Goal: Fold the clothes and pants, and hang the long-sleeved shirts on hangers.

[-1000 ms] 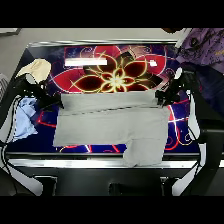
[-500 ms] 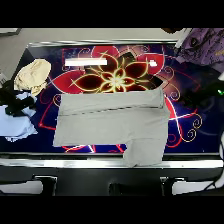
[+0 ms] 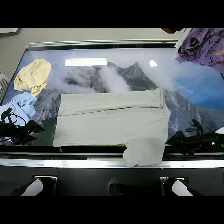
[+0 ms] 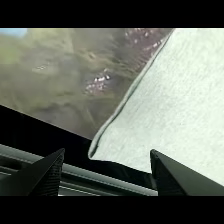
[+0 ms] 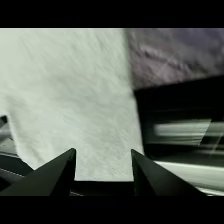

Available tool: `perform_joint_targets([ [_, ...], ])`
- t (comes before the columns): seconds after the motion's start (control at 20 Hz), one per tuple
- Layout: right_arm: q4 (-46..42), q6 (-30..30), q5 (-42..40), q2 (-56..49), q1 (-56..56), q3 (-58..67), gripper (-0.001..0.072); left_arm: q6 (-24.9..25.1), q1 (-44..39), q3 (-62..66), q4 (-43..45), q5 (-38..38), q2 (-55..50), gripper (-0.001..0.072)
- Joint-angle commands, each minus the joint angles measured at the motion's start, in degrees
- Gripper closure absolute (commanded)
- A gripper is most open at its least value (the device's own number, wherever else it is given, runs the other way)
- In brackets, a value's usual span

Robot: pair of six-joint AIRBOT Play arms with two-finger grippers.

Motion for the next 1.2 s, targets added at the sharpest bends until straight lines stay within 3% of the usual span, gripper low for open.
perform_joint_targets([
  [0.0, -0.94, -2.27, -3.58, 2.75, -0.37, -8.68, 0.0297, 0.63, 0.35, -2.21, -2.71, 0.68, 1.55, 0.0105],
  [0.6, -0.44, -1.6, -5.03, 1.84, 0.13, -8.55, 0.0297, 0.66, 0.35, -2.21, -3.52, 0.7, 1.46, 0.0105],
  [0.8, -1.4, 0.0, -7.13, -2.47, 10.71, -8.55, 0.0298, 0.61, 0.35, -2.19, -3.52, 0.66, 1.46, 0.0105],
  [0.85, -1.4, 0.52, -7.93, -2.84, 12.37, -8.55, 0.0322, 0.61, 0.35, -2.19, -3.52, 0.66, 1.46, 0.0105],
  [1.0, -1.42, 0.83, -8.09, -2.8, 13.18, -8.41, 0.0681, 0.96, 0.39, -2.21, -3.5, -0.04, 1.46, 0.0105],
  [1.15, -1.46, 1.29, -8.0, -1.14, 13.18, -8.35, 0.0678, 4.94, 2.45, -2.8, -3.52, -1.51, 0.83, 0.0105],
])
